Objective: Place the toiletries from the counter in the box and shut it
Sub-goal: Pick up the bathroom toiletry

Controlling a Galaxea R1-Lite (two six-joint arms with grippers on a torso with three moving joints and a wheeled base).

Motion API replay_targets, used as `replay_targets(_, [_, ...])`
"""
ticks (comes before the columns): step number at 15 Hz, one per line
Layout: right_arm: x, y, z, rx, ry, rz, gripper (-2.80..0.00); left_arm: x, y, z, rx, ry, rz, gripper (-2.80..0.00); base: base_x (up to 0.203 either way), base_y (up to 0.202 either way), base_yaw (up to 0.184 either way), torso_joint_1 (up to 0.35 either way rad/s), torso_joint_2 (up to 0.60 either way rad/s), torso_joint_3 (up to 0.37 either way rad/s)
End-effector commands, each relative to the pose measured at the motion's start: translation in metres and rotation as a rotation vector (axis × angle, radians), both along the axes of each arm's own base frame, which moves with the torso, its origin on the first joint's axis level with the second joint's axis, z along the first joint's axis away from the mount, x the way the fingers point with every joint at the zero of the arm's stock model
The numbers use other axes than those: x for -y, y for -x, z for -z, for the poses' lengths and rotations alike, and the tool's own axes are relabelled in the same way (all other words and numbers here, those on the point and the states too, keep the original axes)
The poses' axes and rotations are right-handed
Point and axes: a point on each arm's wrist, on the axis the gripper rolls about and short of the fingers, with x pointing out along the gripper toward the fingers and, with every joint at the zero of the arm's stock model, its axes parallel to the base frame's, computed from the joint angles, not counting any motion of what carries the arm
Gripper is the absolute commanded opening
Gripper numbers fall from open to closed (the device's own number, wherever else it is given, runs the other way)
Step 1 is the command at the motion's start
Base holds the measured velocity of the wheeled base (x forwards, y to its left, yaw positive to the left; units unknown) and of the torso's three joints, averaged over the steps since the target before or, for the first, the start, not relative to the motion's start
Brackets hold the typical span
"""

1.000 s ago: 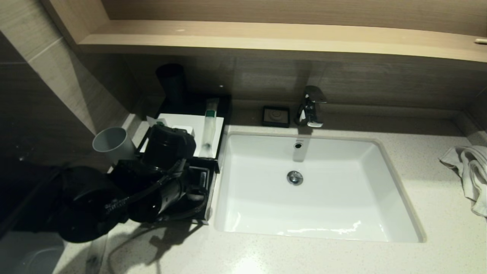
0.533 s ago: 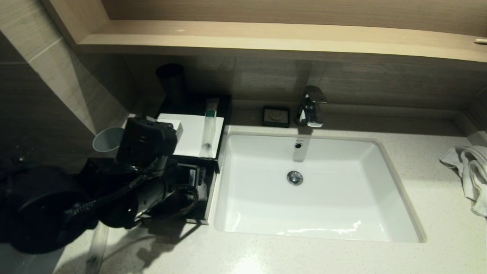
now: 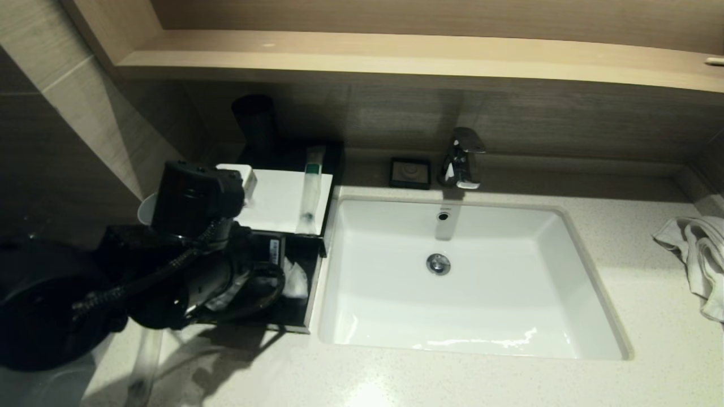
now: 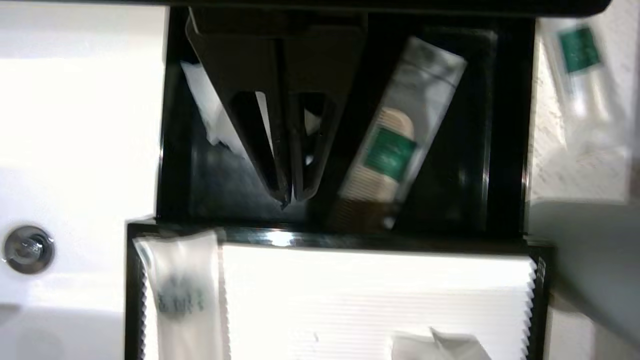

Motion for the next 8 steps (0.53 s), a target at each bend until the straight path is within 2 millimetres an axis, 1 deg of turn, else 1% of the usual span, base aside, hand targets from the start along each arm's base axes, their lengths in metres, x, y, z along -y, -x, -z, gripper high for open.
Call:
replay_targets(1, [0.000, 0.000, 0.000, 0.000, 0.001, 0.001, -2.80, -0.010, -0.016, -0.008, 0.028, 0.019, -0.065, -2.80, 0.000, 0.000, 0.000, 0.000, 0.00, 0.000])
replay_targets(5, [0.000, 0.000, 0.000, 0.000, 0.001, 0.000, -2.80, -0.027, -0.044, -0.024, 0.082, 0.050, -0.161, -2.80, 0.000, 0.000, 0.000, 0.000, 0.00, 0.000])
replay_targets(8, [0.000, 0.000, 0.000, 0.000, 0.001, 0.000, -2.80, -0.027, -0.062, -0.022, 0.088, 0.056, -0.208, -2.80, 0.000, 0.000, 0.000, 0.000, 0.00, 0.000])
